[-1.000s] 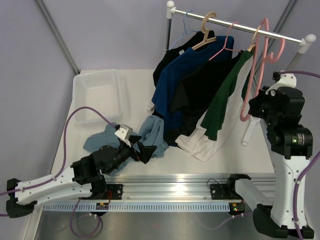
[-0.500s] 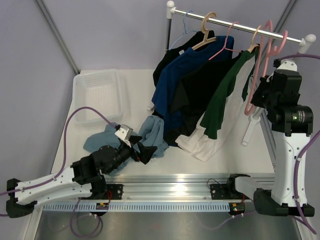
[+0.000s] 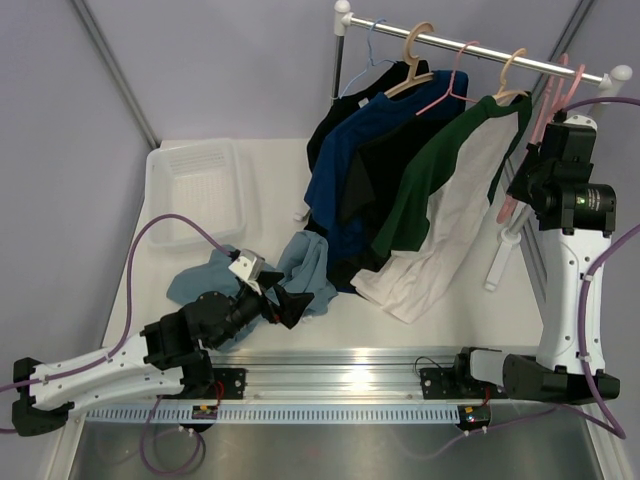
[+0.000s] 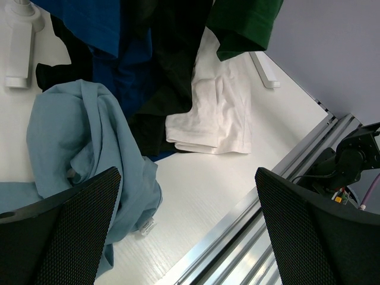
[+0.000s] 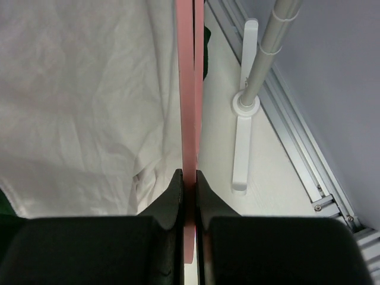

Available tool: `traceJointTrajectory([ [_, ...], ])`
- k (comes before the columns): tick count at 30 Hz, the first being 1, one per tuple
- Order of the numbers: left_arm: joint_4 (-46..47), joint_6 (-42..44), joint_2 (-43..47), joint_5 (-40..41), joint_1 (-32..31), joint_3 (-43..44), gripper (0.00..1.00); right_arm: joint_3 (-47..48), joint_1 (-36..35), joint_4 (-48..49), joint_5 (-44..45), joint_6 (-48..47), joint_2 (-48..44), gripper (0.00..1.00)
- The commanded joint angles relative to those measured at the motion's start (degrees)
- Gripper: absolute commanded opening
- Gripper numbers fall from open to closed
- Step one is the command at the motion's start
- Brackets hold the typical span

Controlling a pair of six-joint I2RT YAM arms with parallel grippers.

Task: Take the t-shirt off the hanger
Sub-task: Place the hanger at the clothesline.

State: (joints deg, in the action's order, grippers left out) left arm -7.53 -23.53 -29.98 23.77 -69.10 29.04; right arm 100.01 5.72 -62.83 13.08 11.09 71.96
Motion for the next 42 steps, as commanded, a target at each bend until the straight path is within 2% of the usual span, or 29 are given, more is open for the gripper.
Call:
traceJointTrajectory([
  [1,2.87,0.24,0.53,-0.57,0.19,-0.21,0.99,-0.25,0.52,2.09,3.08,-1.86,-0.07,0.00],
  [6,2.96,0.24,0.27,-0.30,0.11,-0.30,0.99,1.15,0.52,3.15,1.69,-4.85,0.45,0.00],
  [16,2.87,0.24,-0.17,-0.30,0.19,-0.03,0.99,2.91,0.52,4.03,-6.93,-6.26,3.09,0.00],
  [34,2.87,0.15,0.09,-1.00,0.19,0.05,0.99,-3.15,0.52,4.12,-3.06,-5.99,1.25,0.01],
  [35,2.87,0.15,0.09,-1.09,0.19,0.05,0.99,-3.67,0.52,4.20,-3.06,-5.91,1.07,0.02],
  [39,3.05,0.15,-0.17,-1.09,0.19,-0.03,0.99,-3.33,0.52,3.94,-2.97,-5.21,0.28,0.20],
  [42,2.96,0.15,-0.17,-1.18,0.19,0.05,0.99,-2.27,0.52,3.68,-2.89,-5.03,0.46,0.24],
])
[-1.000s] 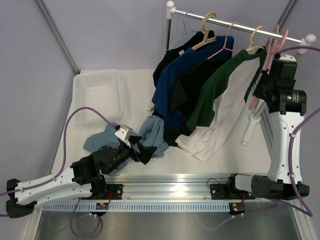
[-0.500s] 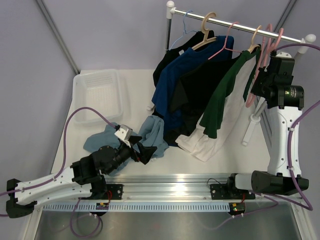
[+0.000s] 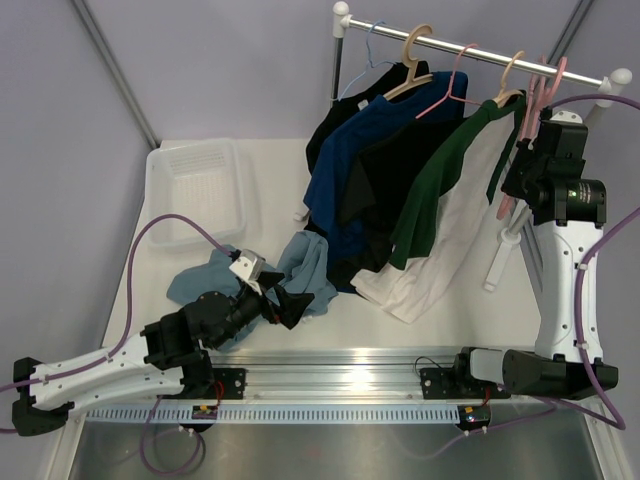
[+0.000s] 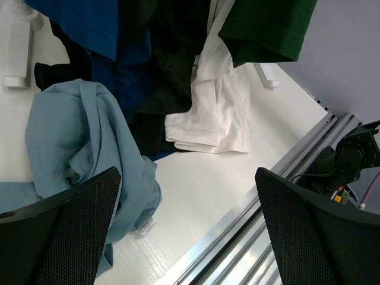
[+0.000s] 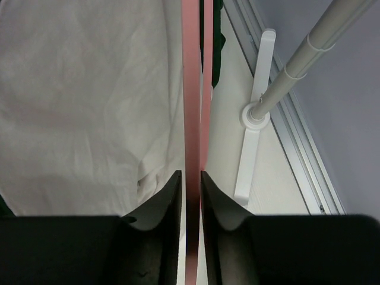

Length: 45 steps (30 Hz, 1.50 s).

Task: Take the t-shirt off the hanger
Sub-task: Place the hanger at the clothesline, then pick up the T-shirt from the center of the board.

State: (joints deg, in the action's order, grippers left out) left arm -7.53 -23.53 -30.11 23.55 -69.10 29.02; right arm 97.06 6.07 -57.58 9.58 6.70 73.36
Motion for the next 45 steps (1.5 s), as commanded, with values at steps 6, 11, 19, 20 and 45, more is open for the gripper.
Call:
traceJointTrajectory([
  [6,2.87,0.15,0.58,-0.70,0.19,-0.19,0.99,1.21,0.17,-2.18,0.61,-0.20,-1.03,0.43],
  [11,3.05,0.06,-0.04,-0.35,0.19,-0.10,0.99,2.34,0.17,-2.97,2.54,0.68,-3.31,0.73],
  [19,2.08,-0.99,-2.15,4.56,0.19,0.52,0.99,8.15,0.17,-6.40,3.96,5.51,-8.76,0.99],
  [20,1.38,-1.43,-2.23,6.14,0.19,0.69,0.99,8.50,0.17,-6.66,3.34,6.21,-9.63,0.99],
  [45,-13.92,-22.44,-28.94,15.66,19.00,5.87,0.99,30.99,-4.13,-9.48,-28.92,15.80,-9.83,1.00],
])
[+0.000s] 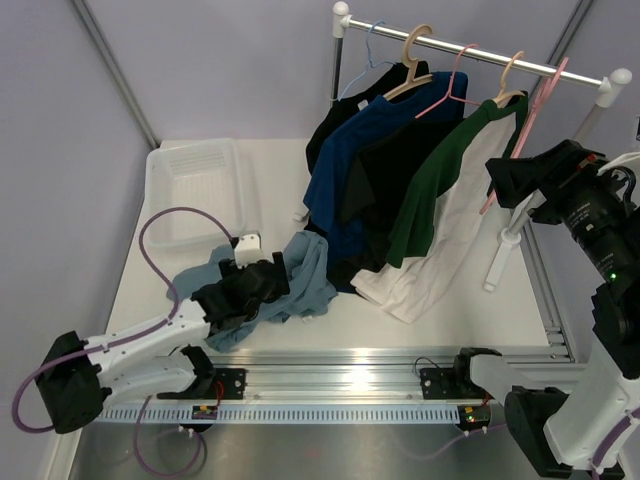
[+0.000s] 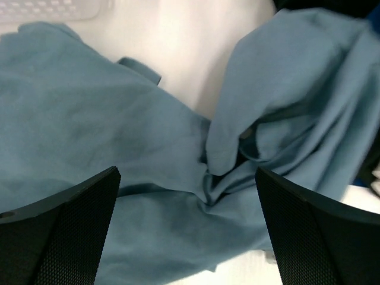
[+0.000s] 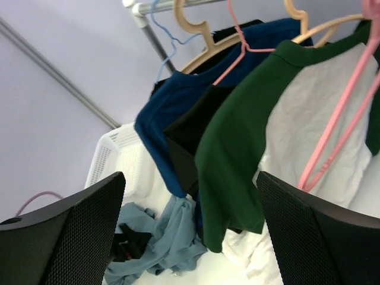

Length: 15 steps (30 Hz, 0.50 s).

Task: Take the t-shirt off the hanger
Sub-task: Pick up the T-shirt from the center of the board.

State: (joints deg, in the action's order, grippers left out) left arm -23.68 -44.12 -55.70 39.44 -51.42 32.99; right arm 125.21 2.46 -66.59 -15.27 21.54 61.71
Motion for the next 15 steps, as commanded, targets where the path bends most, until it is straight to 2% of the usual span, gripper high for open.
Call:
traceJointTrajectory([
  [1,2.32,-1.85,-4.58,-0.85,1.49,2.94,0.99,3.81,-0.53,-0.47,-4.33,0.87,2.79,0.99],
  [3,1.19,-4.29,-8.00,-1.99,1.58,3.57,0.99,7.58,-0.61,-1.17,-5.47,1.31,6.73,1.00],
  [7,-0.05,-12.03,-12.49,-1.65,1.93,2.17,0.99,11.90,-5.26,-3.28,-0.92,-0.62,12.20,1.00],
  [15,1.26,-21.88,-24.79,-4.55,3.08,2.69,0.97,10.67,-17.29,-4.34,14.55,-7.29,18.96,0.99],
])
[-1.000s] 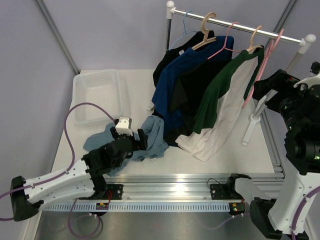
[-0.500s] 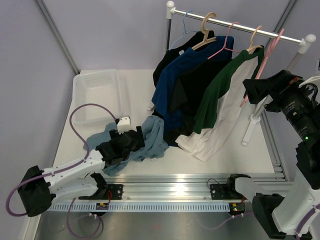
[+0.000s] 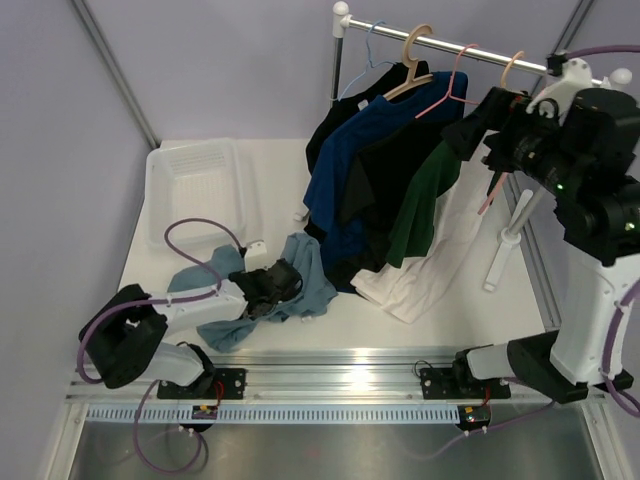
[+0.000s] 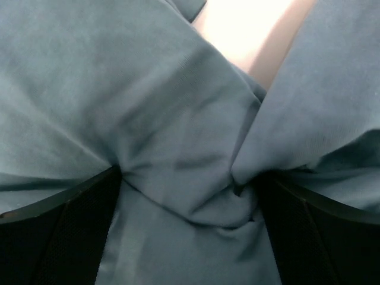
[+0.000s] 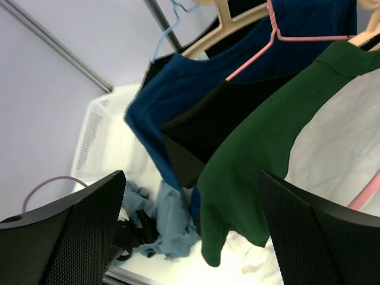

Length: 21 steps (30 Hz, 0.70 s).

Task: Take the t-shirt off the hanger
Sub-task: Pick up the T-shirt from the center of the board.

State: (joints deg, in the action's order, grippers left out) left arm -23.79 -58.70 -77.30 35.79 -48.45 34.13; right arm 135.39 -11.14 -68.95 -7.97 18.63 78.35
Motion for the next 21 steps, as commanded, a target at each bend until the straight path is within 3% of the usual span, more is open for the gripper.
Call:
traceJointTrajectory([
  [1,1.81,-8.35,-4.86,-0.72,0.19,1.21,0.94,1.01,-6.24,-2.59,13.53,-5.09,3.56,0.99],
  [2,3.91,-9.76,-5.40,-0.72,0.11,0.51,0.89,1.71,-9.31,-3.29,17.16,-5.79,4.79,0.99],
  [3,5.49,-10.12,-5.58,-0.98,0.19,-1.41,0.66,1.72,-16.39,-3.91,21.11,-7.11,6.54,0.99],
  [5,8.31,-11.69,-4.62,-1.86,0.19,-4.05,0.35,1.63,-22.41,-3.65,29.83,-7.73,8.30,0.99],
  [6,8.84,-11.79,-3.83,-2.04,0.28,-4.68,0.00,1.54,-26.01,-3.30,31.16,-7.47,8.49,0.99],
  [10,7.02,-11.88,4.68,-3.88,0.28,-6.53,0.00,-2.05,-31.65,-0.49,32.67,-6.33,6.65,0.99],
  [13,3.42,-10.13,16.27,-5.20,0.11,-5.48,0.00,-12.74,-32.19,3.81,28.02,-5.45,2.18,0.99],
  [17,3.05,-1.45,33.65,-7.49,-0.16,-1.45,0.00,-25.24,-32.19,12.14,23.71,-4.05,-6.86,0.99],
  [21,0.68,8.05,37.31,-1.62,-0.16,8.56,0.00,-35.62,-32.19,17.35,17.91,-2.91,-13.03,0.99],
])
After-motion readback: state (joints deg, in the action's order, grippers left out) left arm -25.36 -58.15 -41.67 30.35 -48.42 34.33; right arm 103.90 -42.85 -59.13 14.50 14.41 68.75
